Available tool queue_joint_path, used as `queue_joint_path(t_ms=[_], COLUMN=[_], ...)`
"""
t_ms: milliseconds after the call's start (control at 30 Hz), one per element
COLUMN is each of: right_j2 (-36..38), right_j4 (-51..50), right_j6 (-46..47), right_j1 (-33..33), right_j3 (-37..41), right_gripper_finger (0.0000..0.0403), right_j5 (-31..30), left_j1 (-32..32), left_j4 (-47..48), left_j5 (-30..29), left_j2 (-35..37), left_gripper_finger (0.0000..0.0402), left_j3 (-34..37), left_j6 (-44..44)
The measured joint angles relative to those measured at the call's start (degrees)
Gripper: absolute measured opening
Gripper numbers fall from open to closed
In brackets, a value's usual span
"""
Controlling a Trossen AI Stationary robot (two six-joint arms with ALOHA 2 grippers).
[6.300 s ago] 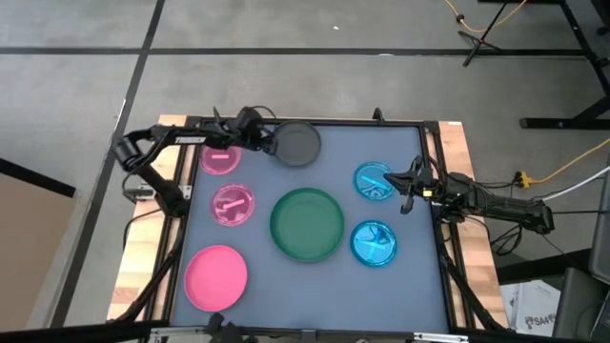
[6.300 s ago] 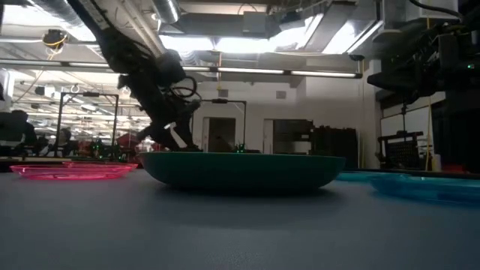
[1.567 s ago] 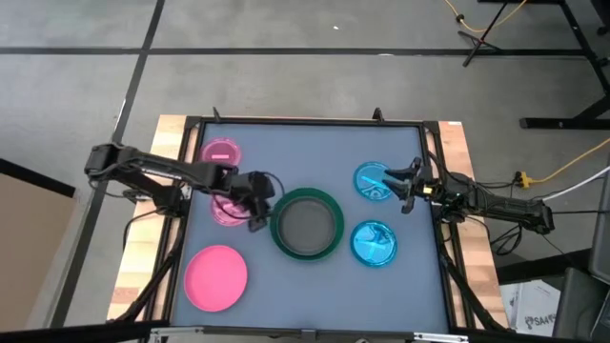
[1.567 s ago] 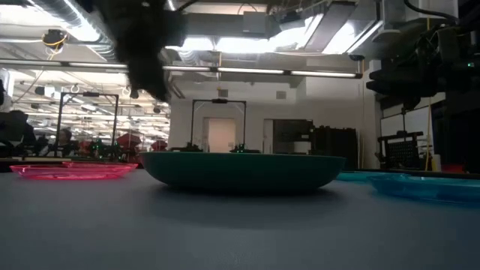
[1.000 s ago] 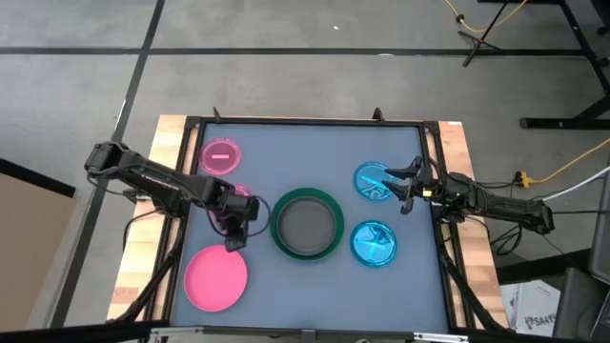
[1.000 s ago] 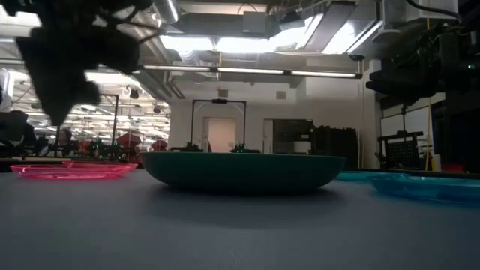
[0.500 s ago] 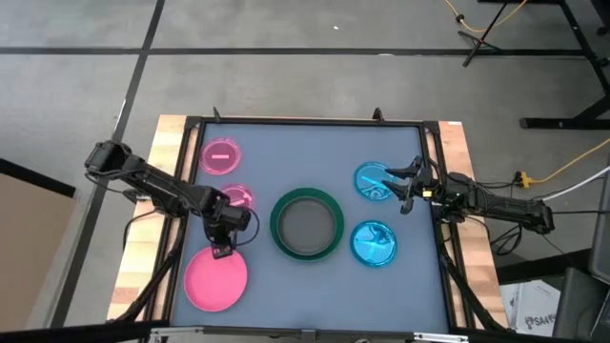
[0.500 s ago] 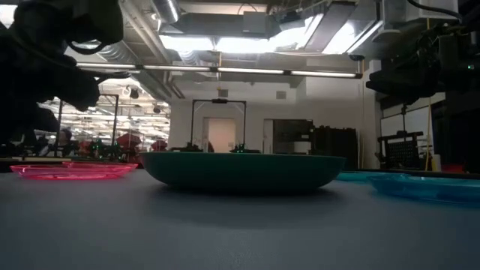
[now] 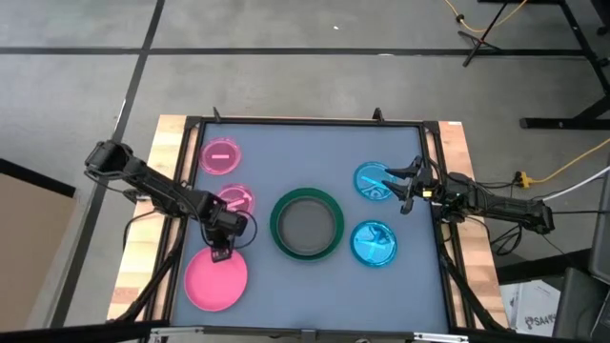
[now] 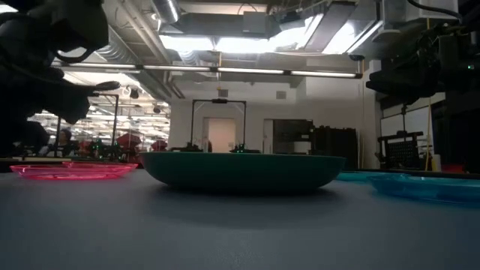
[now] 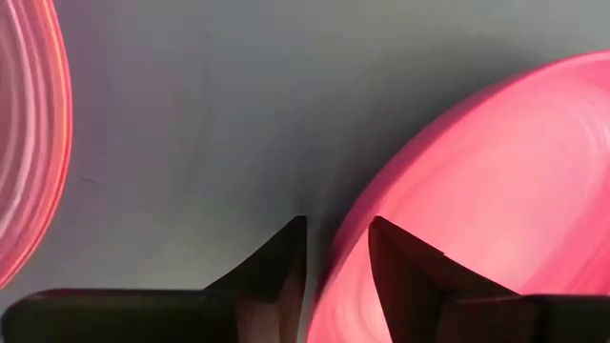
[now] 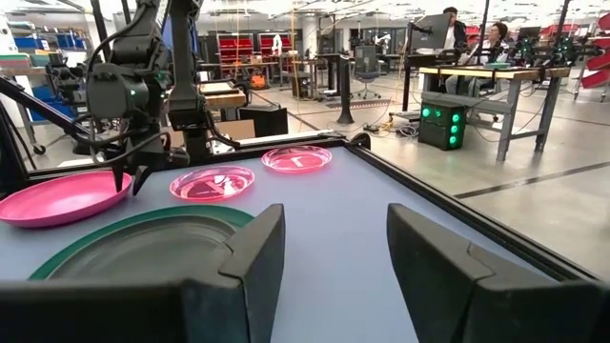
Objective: Stack plastic plates
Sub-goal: Stack the pink plate on top of the black plate
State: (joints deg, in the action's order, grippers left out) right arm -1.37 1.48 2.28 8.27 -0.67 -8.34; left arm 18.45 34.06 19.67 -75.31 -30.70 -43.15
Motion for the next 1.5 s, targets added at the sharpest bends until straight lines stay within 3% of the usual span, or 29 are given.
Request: queue_joint_path(t_ms=[333,700,1100,1500], right_j2=[0.0,0.0,0.0,0.0], right_j4=[0.0,0.1,0.1,1.1], right_j6=[0.0,0.0,0.0,0.3], right_j1=[0.0,0.0,0.0,0.0], right_j3=[0.0,0.0,0.0,0.1], right_gripper_finger=[0.0177,0.0177,0.0177,0.0177], right_j5=[0.0,0.0,0.0,-0.5], left_j1=[0.0,-1.2,-6.4,-16.9], left_j4=[-4.6,-6.1,-6.2,-6.8], left_j5=[-0.7,-0.3,-0.7,-14.5], left_j2=[0.1,0.4,0.4,-0.4], left_gripper_finger=[0.0010,0.0005,0.0005,0.0006], left_j3=[0.6,-0.3,-12.5,-23.9], left_j6=[0.2,-3.1,0.3,4.4])
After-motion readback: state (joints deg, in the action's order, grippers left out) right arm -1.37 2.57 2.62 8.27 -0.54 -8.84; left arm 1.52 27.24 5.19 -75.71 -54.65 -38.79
